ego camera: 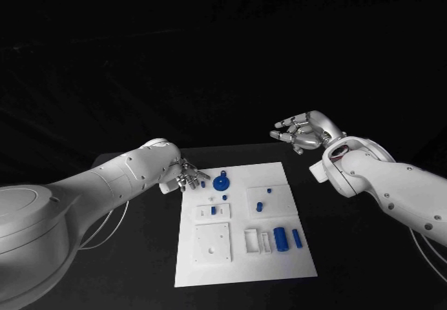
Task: Assemble the parts on the task board
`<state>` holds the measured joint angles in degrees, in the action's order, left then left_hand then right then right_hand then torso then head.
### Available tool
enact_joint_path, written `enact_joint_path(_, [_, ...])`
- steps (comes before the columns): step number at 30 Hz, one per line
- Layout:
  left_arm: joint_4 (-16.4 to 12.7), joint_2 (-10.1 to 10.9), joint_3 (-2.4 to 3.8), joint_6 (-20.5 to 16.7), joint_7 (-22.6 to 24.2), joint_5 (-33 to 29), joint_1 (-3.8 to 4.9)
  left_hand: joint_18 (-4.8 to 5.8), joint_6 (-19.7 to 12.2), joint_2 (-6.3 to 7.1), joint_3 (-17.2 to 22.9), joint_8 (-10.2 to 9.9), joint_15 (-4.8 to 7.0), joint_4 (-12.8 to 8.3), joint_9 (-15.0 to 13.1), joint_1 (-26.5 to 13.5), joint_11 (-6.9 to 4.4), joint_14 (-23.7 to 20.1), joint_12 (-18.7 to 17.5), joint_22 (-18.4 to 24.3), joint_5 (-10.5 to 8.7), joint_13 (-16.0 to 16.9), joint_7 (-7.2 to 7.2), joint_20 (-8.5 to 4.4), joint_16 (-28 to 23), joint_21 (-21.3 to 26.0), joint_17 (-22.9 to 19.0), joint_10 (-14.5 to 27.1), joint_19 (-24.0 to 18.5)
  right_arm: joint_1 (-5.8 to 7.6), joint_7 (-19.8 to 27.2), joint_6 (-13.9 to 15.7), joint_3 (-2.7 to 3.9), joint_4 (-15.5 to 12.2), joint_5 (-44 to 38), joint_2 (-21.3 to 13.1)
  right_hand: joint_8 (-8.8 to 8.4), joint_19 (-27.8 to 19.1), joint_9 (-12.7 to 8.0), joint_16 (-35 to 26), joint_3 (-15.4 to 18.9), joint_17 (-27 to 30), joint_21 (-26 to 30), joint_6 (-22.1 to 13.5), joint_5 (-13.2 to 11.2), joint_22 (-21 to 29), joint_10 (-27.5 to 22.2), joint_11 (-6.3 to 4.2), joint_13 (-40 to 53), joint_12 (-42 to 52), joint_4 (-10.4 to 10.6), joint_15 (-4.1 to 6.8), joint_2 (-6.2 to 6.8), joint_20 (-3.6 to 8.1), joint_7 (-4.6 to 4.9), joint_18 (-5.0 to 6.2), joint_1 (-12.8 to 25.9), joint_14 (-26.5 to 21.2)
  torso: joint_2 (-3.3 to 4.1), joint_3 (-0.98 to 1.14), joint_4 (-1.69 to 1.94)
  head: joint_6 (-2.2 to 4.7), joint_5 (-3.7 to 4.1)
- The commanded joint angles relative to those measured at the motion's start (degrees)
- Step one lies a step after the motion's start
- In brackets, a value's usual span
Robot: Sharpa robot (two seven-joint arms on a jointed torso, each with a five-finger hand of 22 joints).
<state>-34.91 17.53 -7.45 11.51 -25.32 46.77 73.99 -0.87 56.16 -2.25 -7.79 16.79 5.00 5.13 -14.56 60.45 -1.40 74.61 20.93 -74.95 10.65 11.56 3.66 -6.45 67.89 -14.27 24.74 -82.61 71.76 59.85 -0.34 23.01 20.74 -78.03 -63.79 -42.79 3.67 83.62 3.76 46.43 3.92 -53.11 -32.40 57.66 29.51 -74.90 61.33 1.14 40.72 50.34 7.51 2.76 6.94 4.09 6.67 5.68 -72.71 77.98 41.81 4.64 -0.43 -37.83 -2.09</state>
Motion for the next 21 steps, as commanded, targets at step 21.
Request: enact_joint_path(21, [2.7, -1.8, -0.19, 1.0, 2.2, -0.1, -0.98, 0.2, -1.0, -4.84, 0.9, 0.4, -0.22, -1.9, 1.9, 2.3, 0.19, -0.4, 0.7, -1.0, 0.47, 0.1, 0.37, 0.49, 0.4, 0.4, -0.2, 0.9, 0.0, 0.09, 0.5, -0.5, 0.04, 0.0, -0.2, 0.5, -0.06, 0.4, -0.1, 0.2, -0.2, 0.0, -0.6, 0.1, 0.3, -3.9, 0.2, -0.24, -0.1, 0.3, 0.1, 0.25, -0.37, 0.02, -0.07, 0.12, 0.2, 0.1, 0.36, 0.02, -0.03, 0.08, 0.05])
